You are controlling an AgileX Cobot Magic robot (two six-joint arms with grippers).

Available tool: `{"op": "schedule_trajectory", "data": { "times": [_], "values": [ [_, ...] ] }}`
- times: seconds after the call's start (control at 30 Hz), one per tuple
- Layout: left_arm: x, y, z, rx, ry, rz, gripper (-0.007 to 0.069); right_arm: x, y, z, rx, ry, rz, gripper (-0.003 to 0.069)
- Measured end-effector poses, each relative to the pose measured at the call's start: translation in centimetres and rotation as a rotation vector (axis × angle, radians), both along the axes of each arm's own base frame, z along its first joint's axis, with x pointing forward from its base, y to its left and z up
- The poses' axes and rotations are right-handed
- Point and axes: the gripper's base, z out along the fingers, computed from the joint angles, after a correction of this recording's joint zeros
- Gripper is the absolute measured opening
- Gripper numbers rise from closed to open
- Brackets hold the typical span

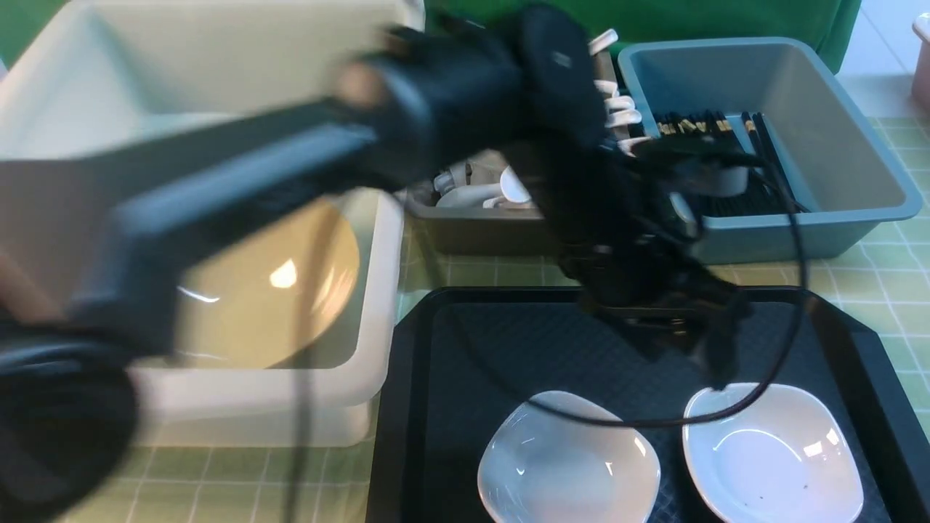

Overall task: On green table put chopsticks spoon bowls plates into blue grey white boxes.
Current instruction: 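Grasp the small white bowl on the black tray by its rim with the left gripper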

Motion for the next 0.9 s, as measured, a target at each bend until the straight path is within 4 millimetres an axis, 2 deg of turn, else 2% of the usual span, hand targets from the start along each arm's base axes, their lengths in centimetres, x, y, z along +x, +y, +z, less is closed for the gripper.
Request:
{"op": "schedule_trajectory", "data": {
  "times": [0.03, 0.07, 0.1, 0.13, 0.17, 0.2, 0.33, 0.37, 0.47, 0.5, 0.53, 0.57, 0.6, 0.63, 0.67, 0.7, 0.83, 0.9],
  "values": [
    [1.1, -1.0, -1.3, 0.012, 0.026, 0.039, 0.0451, -0.1, 0.1, 0.0, 0.001, 0.003, 0.016, 0.0526],
    [1.4, -1.2, -1.7, 0.017, 0.033, 0.047, 0.0451, -0.1, 0.2, 0.0, 0.001, 0.003, 0.019, 0.0526],
    [2.2, -1.8, -3.6, 0.042, 0.058, 0.066, 0.0451, -0.1, 0.3, 0.0, 0.0, 0.005, 0.033, 0.0525],
    [2.5, -2.1, -4.6, 0.057, 0.071, 0.067, 0.0451, -0.2, 0.3, 0.0, 0.0, 0.006, 0.041, 0.0525],
    [2.8, -2.3, -5.6, 0.071, 0.084, 0.064, 0.0451, -0.2, 0.4, -0.1, 0.0, 0.009, 0.049, 0.0524],
    [2.9, -2.4, -5.7, 0.072, 0.085, 0.063, 0.0451, -0.2, 0.4, -0.1, 0.0, 0.01, 0.052, 0.0524],
    [3.2, -3.2, -9.2, 0.085, 0.158, 0.035, 0.0444, -0.4, 0.6, -0.1, -0.006, 0.021, 0.081, 0.0522],
    [3.2, -3.2, -9.3, 0.086, 0.159, 0.031, 0.0444, -0.4, 0.6, -0.1, -0.006, 0.021, 0.082, 0.0522],
    [3.1, -3.8, -9.9, 0.031, 0.189, -0.002, 0.036, -0.5, 0.6, -0.2, -0.016, 0.024, 0.091, 0.0522],
    [3.1, -3.9, -10.2, 0.024, 0.2, -0.005, 0.0304, -0.5, 0.6, -0.2, -0.021, 0.025, 0.091, 0.0522],
    [3.1, -3.9, -10.2, 0.022, 0.202, -0.005, 0.0283, -0.5, 0.6, -0.2, -0.023, 0.025, 0.09, 0.0522],
    [3.1, -4.0, -10.6, 0.023, 0.205, -0.011, 0.0191, -0.5, 0.5, -0.2, -0.029, 0.025, 0.089, 0.0522],
    [3.1, -4.0, -10.7, 0.024, 0.206, -0.012, 0.013, -0.5, 0.5, -0.2, -0.029, 0.025, 0.09, 0.0522],
    [3.1, -4.0, -10.7, 0.024, 0.206, -0.012, 0.013, -0.5, 0.6, -0.2, -0.029, 0.025, 0.091, 0.0522],
    [3.1, -3.9, -10.6, 0.02, 0.209, -0.009, 0.0054, -0.5, 0.6, -0.2, -0.029, 0.025, 0.093, 0.0522],
    [3.2, -3.9, -10.6, 0.018, 0.213, -0.005, 0.0028, -0.5, 0.6, -0.2, -0.03, 0.025, 0.094, 0.0522],
    [3.7, -3.4, -9.6, 0.007, 0.194, 0.008, 0.0014, -0.5, 0.6, -0.2, -0.031, 0.025, 0.1, 0.0522],
    [4.4, -2.1, -6.6, -0.015, 0.146, 0.043, 0.0014, -0.7, 0.9, -0.2, -0.032, 0.024, 0.135, 0.0522]
  ]
}}
